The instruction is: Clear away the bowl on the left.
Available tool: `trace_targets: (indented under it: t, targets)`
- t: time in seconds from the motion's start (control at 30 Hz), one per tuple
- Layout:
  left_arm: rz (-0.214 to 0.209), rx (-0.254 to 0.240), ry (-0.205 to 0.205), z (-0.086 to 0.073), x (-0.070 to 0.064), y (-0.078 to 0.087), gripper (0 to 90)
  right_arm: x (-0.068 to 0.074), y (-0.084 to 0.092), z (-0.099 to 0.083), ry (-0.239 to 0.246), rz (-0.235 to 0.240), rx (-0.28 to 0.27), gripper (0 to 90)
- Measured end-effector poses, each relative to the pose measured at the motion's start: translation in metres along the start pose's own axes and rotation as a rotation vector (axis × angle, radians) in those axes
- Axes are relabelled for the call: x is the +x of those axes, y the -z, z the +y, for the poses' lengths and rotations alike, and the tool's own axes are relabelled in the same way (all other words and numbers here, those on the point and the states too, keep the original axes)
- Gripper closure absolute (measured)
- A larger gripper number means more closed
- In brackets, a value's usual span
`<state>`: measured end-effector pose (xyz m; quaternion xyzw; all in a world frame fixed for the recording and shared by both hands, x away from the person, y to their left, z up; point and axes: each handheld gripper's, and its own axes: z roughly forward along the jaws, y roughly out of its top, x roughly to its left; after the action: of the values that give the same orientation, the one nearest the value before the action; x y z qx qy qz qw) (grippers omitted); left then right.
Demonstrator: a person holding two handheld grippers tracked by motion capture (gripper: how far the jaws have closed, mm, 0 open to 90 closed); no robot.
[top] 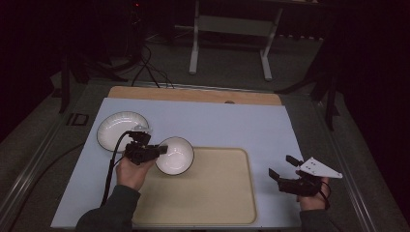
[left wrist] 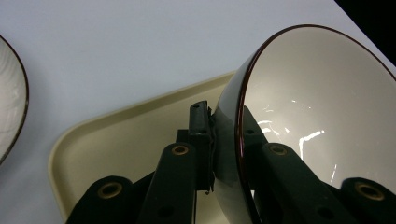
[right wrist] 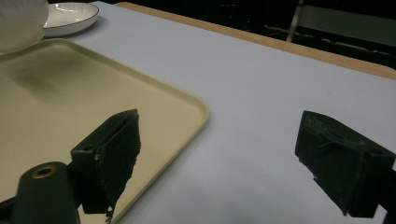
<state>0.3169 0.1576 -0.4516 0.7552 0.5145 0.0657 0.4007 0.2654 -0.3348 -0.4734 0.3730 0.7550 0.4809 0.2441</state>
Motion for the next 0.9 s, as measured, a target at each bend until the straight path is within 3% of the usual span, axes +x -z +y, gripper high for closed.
trace_targets:
  t: [0.9]
  targets:
    - [-0.016, 0.039, -0.005, -0.014, -0.007, -0.010, 82.0, 0.000, 0.000, 0.000, -0.001, 0.002, 0.001, 13.9]
